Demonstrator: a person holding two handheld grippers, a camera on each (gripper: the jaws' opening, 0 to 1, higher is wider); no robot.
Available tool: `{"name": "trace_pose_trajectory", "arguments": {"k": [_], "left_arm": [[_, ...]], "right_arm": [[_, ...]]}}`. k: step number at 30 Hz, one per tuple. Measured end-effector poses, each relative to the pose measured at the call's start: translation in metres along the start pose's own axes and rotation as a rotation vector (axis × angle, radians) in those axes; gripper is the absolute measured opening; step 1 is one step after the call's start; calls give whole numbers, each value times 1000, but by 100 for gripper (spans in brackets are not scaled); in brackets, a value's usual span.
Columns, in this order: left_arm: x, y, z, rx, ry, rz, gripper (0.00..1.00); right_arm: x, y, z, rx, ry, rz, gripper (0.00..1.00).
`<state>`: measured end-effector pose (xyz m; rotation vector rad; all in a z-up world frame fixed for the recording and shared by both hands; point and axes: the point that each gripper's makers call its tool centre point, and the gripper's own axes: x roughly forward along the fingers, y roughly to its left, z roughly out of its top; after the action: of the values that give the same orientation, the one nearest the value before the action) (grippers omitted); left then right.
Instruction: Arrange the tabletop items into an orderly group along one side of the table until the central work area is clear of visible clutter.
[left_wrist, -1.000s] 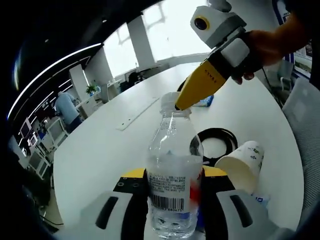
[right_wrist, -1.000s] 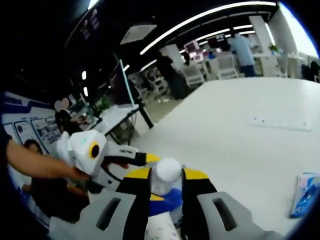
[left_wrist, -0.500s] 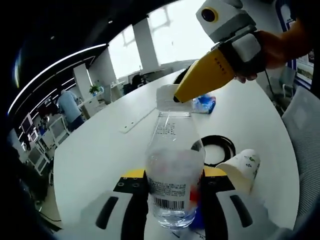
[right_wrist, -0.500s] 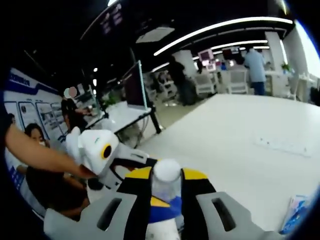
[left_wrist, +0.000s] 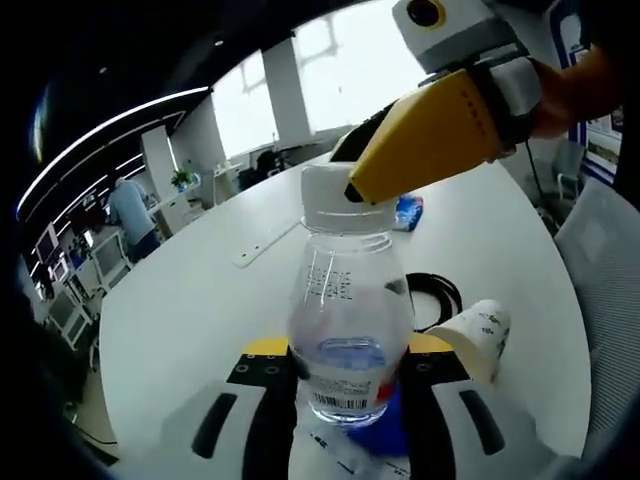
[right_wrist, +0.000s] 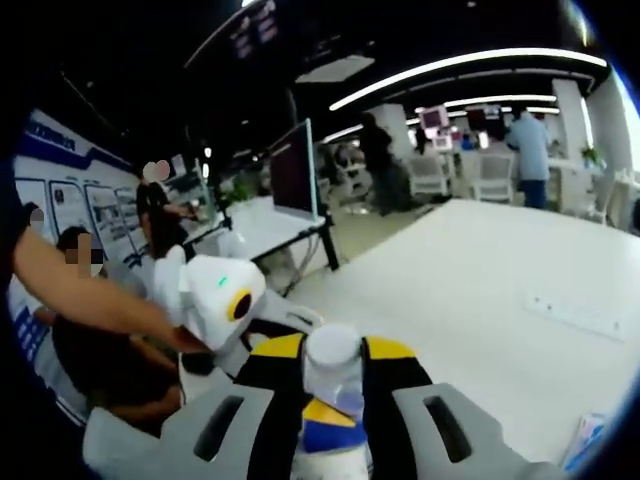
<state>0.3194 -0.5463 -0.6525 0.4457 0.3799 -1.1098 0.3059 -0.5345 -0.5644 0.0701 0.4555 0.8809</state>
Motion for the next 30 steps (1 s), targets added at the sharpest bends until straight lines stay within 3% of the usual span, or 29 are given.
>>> {"name": "trace_pose_trajectory", "arguments": {"k": [15, 30], "left_arm": [[-22, 10, -3, -10, -9, 14, 38], [-37, 26, -18, 2, 8, 30, 38]], "right_arm": [[13, 18, 12, -7, -30, 35, 19], [35, 29, 16, -32, -39, 58, 19]]}}
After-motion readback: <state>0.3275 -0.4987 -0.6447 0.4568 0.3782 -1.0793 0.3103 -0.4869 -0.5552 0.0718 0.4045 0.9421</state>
